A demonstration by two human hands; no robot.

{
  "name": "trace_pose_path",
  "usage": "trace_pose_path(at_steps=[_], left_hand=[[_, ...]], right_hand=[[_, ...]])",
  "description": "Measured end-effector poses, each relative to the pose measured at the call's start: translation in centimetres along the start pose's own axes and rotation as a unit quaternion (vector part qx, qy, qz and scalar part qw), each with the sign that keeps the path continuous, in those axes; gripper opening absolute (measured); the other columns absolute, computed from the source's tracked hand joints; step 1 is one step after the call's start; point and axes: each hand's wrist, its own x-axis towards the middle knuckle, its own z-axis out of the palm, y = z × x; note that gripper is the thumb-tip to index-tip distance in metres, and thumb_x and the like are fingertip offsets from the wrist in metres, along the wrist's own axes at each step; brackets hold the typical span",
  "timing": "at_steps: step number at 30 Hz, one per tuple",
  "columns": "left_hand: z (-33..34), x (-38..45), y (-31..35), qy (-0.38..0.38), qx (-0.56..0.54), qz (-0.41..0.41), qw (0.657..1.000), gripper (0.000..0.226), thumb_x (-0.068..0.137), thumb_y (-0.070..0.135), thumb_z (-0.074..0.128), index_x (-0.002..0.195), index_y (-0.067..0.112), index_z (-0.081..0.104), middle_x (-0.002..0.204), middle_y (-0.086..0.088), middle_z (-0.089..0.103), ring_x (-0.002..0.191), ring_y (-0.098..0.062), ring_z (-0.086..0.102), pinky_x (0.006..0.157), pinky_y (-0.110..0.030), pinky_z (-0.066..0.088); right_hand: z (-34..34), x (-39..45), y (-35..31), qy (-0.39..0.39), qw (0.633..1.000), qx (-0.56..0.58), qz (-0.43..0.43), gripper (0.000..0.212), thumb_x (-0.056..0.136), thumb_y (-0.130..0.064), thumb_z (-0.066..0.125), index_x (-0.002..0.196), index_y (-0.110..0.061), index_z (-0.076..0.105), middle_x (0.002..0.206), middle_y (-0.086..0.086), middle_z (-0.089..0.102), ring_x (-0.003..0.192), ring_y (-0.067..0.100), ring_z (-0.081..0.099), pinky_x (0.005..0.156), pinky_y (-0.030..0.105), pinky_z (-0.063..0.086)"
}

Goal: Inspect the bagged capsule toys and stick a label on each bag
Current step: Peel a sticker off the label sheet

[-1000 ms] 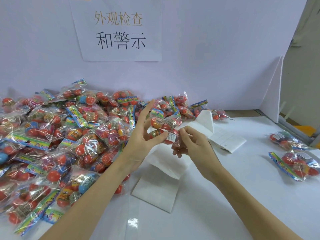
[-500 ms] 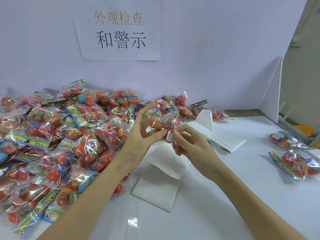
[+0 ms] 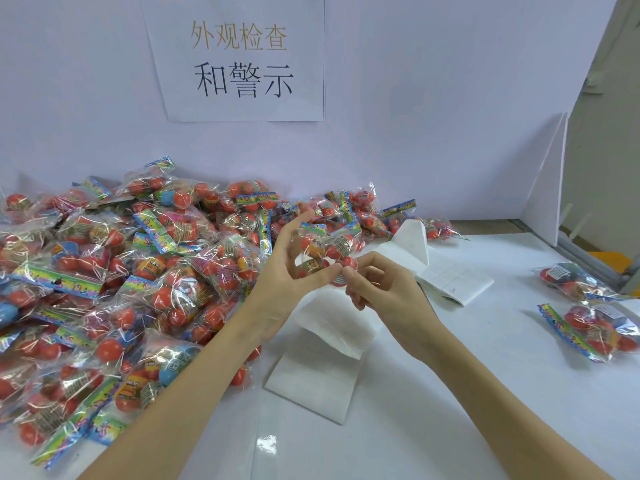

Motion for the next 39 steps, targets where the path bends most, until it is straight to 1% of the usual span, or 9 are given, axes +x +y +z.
trace_pose_path(at_steps=[9, 14, 19, 21, 24, 28, 30, 34, 39], left_hand=[[0.1, -0.2, 0.3, 0.021, 0.046, 0.016, 0.999, 0.089, 0.086, 0.001, 0.081, 0.155, 0.036, 0.038, 0.116, 0.037, 0.067, 0.114, 0.014, 0.062, 0.092, -0.02, 0.056], [0.3, -0.2, 0.4, 0.036, 0.044, -0.001, 0.998, 0.08, 0.085, 0.017, 0.086, 0.15, 0.04, 0.046, 0.116, -0.013, 0.069, 0.117, -0.026, 0.068, 0.091, -0.033, 0.059], [0.4, 0.2, 0.4, 0.066, -0.015, -0.061, 0.996, 0.062, 0.093, 0.054, 0.064, 0.148, 0.029, 0.048, 0.128, -0.011, 0.065, 0.11, -0.033, 0.072, 0.085, -0.041, 0.061], [0.0, 0.3, 0.3, 0.073, -0.027, -0.058, 0.995, 0.055, 0.095, 0.049, 0.059, 0.143, 0.024, 0.052, 0.119, -0.013, 0.066, 0.102, -0.037, 0.073, 0.08, -0.04, 0.061], [-0.1, 0.3, 0.3, 0.074, -0.01, -0.061, 0.995, 0.053, 0.096, 0.048, 0.058, 0.133, 0.011, 0.061, 0.112, -0.014, 0.069, 0.096, -0.035, 0.071, 0.077, -0.04, 0.06], [0.2, 0.0, 0.3, 0.098, 0.08, -0.001, 0.992, 0.035, 0.102, 0.037, 0.056, 0.119, 0.009, 0.069, 0.11, -0.01, 0.07, 0.095, -0.024, 0.068, 0.079, -0.034, 0.059], [0.1, 0.0, -0.1, 0.125, 0.21, 0.045, 0.969, 0.015, 0.104, 0.022, 0.06, 0.113, 0.017, 0.07, 0.109, -0.003, 0.07, 0.096, -0.016, 0.066, 0.081, -0.026, 0.055], [0.1, -0.5, -0.9, 0.167, 0.477, 0.079, 0.859, 0.027, 0.097, -0.001, 0.062, 0.119, 0.013, 0.07, 0.125, -0.006, 0.058, 0.116, -0.022, 0.051, 0.093, -0.011, 0.035], [-0.4, -0.8, -1.7, 0.111, 0.697, -0.098, 0.701, 0.049, 0.104, 0.034, 0.054, 0.15, 0.018, 0.045, 0.17, -0.017, 0.014, 0.159, -0.034, 0.003, 0.126, -0.043, 0.01]], right_hand=[[-0.2, 0.3, 0.1, -0.015, 0.988, 0.134, 0.073, 0.034, 0.103, -0.04, 0.053, 0.103, -0.011, 0.071, 0.08, 0.009, 0.066, 0.074, 0.026, 0.063, 0.067, 0.03, 0.052], [-0.1, 0.1, 0.0, -0.042, 0.996, 0.031, 0.067, 0.037, 0.096, -0.045, 0.068, 0.111, -0.011, 0.071, 0.078, 0.002, 0.067, 0.071, 0.021, 0.06, 0.068, 0.029, 0.051], [-1.4, 0.5, -1.3, 0.003, 0.991, 0.11, 0.069, 0.023, 0.092, -0.041, 0.072, 0.09, -0.018, 0.075, 0.081, 0.003, 0.059, 0.07, 0.019, 0.054, 0.069, 0.027, 0.049], [-2.9, 0.7, -2.5, -0.024, 0.946, 0.322, 0.039, 0.023, 0.086, -0.046, 0.076, 0.096, -0.026, 0.078, 0.092, -0.002, 0.06, 0.073, 0.012, 0.055, 0.068, 0.02, 0.047], [-5.4, 0.1, -4.0, -0.163, 0.788, 0.594, -0.006, 0.068, 0.088, -0.055, 0.072, 0.15, -0.034, 0.052, 0.116, -0.001, 0.064, 0.086, 0.012, 0.06, 0.075, 0.024, 0.049], [-5.3, 0.1, -3.8, -0.102, 0.836, 0.539, 0.017, 0.069, 0.094, -0.052, 0.064, 0.155, -0.023, 0.049, 0.099, -0.006, 0.062, 0.072, 0.008, 0.054, 0.064, 0.02, 0.049], [-4.3, 0.4, -3.3, -0.057, 0.865, 0.497, 0.046, 0.053, 0.097, -0.05, 0.06, 0.138, -0.018, 0.066, 0.087, -0.008, 0.058, 0.066, 0.007, 0.048, 0.06, 0.018, 0.044], [-3.0, 0.6, -2.5, -0.051, 0.907, 0.405, 0.102, 0.042, 0.091, -0.043, 0.071, 0.122, -0.015, 0.076, 0.077, -0.004, 0.056, 0.062, 0.011, 0.049, 0.057, 0.022, 0.046], [-2.0, 0.5, -1.6, -0.077, 0.931, 0.323, 0.152, 0.035, 0.094, -0.04, 0.068, 0.117, -0.015, 0.078, 0.08, -0.002, 0.057, 0.067, 0.012, 0.046, 0.06, 0.022, 0.041]])
